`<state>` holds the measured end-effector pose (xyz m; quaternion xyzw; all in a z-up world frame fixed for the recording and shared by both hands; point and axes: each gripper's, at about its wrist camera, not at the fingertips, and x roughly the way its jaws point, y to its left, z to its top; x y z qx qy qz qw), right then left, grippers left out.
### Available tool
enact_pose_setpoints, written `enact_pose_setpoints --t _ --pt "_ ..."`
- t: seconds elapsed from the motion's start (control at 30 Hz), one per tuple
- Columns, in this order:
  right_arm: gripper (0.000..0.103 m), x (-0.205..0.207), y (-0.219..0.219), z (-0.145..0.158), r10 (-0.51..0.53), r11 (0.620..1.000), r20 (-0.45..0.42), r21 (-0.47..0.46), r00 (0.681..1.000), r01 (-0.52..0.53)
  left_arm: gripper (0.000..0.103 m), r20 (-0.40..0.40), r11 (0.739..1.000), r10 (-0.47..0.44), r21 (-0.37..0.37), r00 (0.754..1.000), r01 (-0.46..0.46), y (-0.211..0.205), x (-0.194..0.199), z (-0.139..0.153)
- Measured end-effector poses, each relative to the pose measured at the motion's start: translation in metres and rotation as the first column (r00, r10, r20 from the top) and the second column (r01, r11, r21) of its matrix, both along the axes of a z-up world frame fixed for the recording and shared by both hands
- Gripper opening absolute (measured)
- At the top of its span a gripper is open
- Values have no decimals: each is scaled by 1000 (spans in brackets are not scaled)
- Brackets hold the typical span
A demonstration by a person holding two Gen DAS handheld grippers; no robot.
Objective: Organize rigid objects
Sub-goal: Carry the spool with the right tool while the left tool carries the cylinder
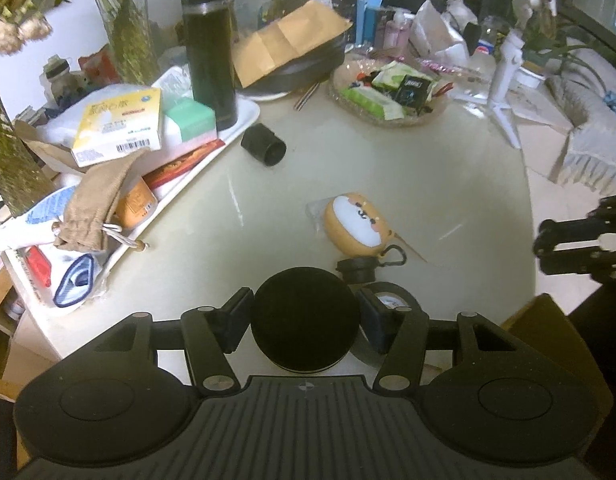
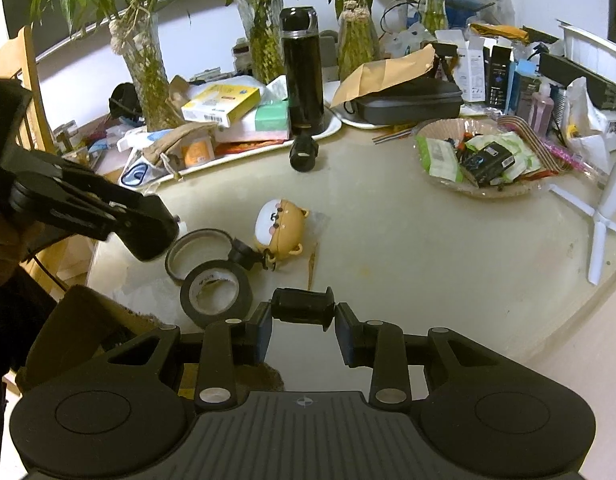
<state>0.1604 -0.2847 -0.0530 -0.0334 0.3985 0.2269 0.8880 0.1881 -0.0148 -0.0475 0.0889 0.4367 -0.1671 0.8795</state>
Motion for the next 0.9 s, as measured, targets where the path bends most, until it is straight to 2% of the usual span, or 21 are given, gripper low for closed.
enact_pose_setpoints --t 0.53,0.9 --pt "37 -30 15 4 49 997 -6 52 999 -49 56 31 998 -15 -61 999 17 5 -50 33" --pt "37 -51 18 5 67 996 -13 60 998 -66 56 5 996 -39 -75 999 40 2 -91 35"
